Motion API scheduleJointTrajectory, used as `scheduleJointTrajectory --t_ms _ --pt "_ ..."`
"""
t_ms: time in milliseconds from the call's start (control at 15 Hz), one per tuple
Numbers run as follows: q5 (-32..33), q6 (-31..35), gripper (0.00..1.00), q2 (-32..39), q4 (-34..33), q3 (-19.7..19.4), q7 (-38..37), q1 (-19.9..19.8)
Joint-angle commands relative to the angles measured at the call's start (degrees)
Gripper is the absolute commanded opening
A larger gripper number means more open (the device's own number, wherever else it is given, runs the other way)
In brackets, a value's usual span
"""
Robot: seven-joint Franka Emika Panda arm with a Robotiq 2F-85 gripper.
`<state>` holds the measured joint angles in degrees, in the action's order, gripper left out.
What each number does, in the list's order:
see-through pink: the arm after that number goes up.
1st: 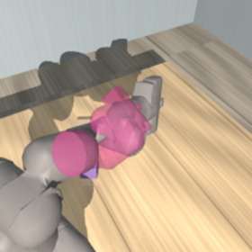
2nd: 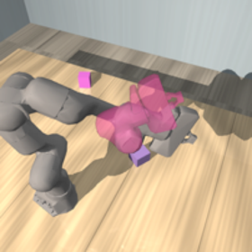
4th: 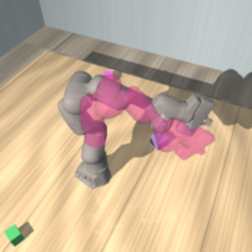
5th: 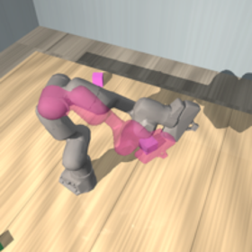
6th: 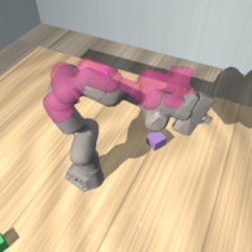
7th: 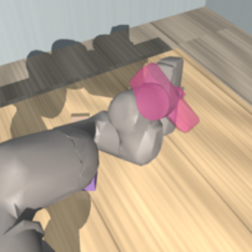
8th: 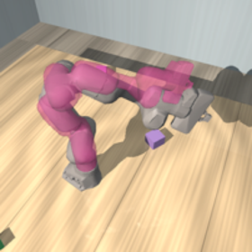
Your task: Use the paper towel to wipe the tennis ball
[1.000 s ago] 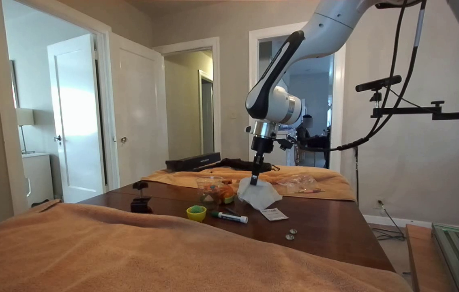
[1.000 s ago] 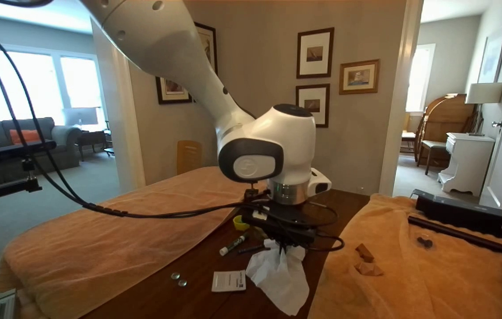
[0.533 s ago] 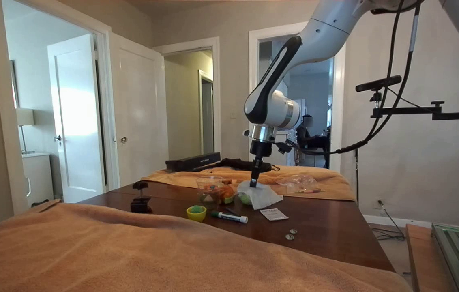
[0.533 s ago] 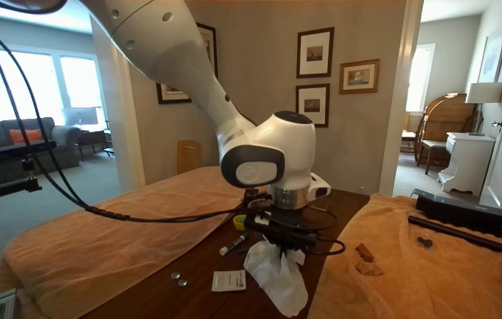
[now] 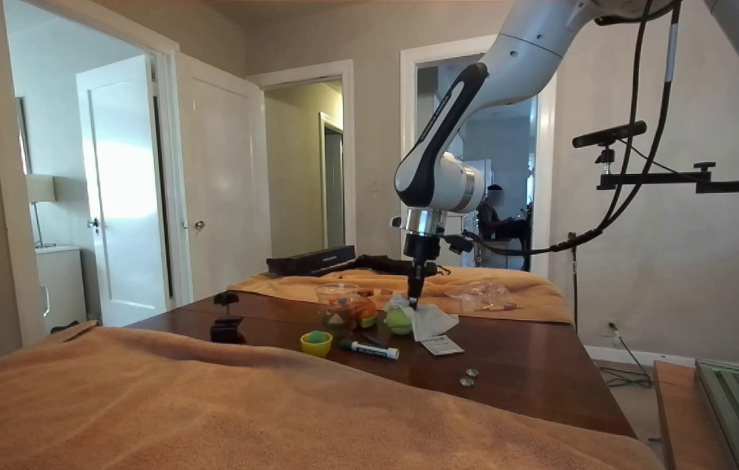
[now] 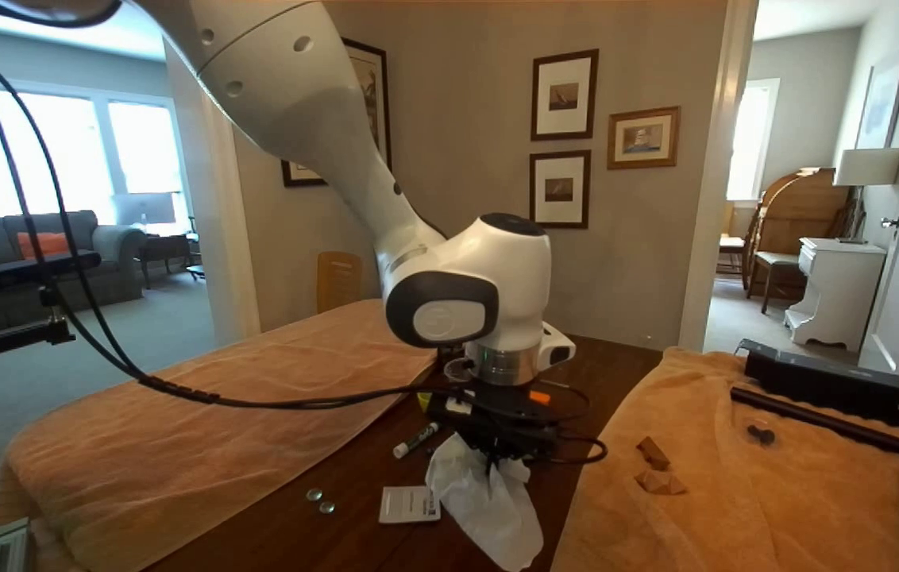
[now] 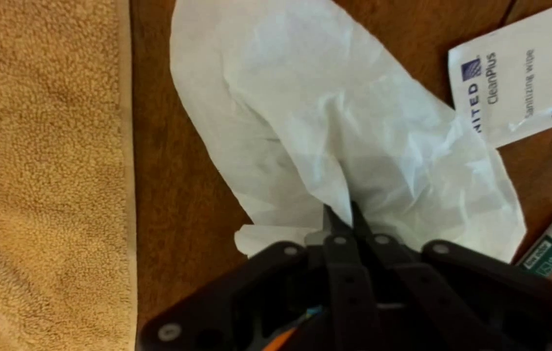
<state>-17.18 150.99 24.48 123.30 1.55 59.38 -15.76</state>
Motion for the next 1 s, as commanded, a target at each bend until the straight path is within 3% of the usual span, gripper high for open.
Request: scheduleJointTrajectory --t_ms 0,333,933 --pt "1.98 1.73 0.00 -0.38 0.93 0.47 0.33 -0.82" --pt "2.04 0.54 0.00 -1.42 1.35 0.60 0.23 -1.30" --pt "-0.77 0.75 0.00 -11.85 8.16 1.18 0.14 -0.93"
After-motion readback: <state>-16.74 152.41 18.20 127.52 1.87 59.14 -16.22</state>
